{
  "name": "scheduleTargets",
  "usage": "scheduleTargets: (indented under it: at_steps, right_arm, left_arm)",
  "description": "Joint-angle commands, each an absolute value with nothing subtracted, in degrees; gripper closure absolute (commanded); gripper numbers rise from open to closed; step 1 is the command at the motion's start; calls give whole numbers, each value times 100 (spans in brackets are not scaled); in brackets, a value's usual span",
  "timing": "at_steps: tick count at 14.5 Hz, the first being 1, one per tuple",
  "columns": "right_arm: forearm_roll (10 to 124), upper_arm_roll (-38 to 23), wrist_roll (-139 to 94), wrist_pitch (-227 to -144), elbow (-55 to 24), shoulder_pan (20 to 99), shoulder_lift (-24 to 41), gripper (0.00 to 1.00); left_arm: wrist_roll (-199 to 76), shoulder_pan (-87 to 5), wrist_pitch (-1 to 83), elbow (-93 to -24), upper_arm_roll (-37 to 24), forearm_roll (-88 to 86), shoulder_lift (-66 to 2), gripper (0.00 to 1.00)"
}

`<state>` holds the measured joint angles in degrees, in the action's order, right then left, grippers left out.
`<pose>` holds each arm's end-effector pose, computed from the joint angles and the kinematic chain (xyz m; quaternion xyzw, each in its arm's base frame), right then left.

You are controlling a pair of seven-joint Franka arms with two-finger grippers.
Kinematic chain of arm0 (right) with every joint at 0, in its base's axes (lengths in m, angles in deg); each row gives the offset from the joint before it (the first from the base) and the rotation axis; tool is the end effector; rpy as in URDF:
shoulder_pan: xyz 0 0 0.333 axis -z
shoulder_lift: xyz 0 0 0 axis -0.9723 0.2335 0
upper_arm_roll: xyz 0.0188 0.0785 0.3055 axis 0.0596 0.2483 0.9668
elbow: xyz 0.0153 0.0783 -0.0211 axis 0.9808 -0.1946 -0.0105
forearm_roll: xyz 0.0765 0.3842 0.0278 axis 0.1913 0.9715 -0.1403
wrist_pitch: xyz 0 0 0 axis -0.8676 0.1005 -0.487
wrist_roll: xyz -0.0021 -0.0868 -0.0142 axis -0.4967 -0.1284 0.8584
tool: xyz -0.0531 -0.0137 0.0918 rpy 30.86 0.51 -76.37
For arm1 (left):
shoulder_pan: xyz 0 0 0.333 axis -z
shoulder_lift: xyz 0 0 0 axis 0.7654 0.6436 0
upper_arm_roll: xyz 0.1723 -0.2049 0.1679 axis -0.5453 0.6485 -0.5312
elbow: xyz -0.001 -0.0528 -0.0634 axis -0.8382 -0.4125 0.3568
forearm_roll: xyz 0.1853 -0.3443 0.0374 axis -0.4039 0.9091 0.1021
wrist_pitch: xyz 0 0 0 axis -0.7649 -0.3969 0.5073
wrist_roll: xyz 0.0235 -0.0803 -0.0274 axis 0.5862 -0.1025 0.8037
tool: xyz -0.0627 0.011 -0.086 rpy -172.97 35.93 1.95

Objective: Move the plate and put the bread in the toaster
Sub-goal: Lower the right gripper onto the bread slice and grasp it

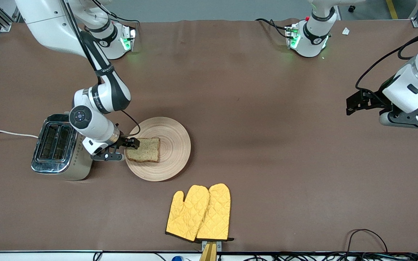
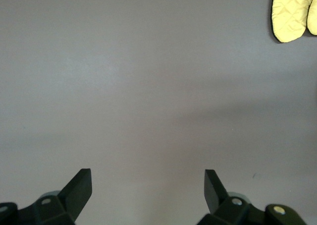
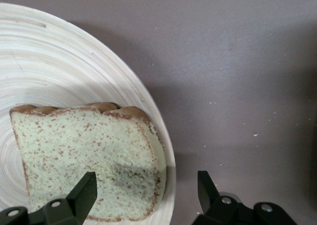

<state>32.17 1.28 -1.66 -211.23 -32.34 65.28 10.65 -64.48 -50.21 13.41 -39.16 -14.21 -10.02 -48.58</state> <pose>0.5839 0.1540 0.2296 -0.9994 0.0244 0.0060 0.0244 0.5943 -0.0986 0.6118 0.9982 -0.0584 -0.0032 0.0114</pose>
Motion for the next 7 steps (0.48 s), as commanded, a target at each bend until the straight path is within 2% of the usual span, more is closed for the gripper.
scheduleTargets:
  at_steps: [1, 3, 7]
  right_arm:
    - [3324, 115, -106, -21197, -3247, 6516, 1095, 28]
    - [3324, 116, -106, -21205, -3247, 6524, 1104, 35]
    - [3324, 116, -98, -21162, -3203, 6533, 1139, 39]
  left_arm:
    - [-6403, -5064, 1303, -4063, -1427, -1114, -5000, 0]
    - [-6429, -5082, 1286, -4028, -1471, -1123, -5000, 0]
    - [-6438, -5091, 1277, -3914, -1488, -1140, -4991, 0]
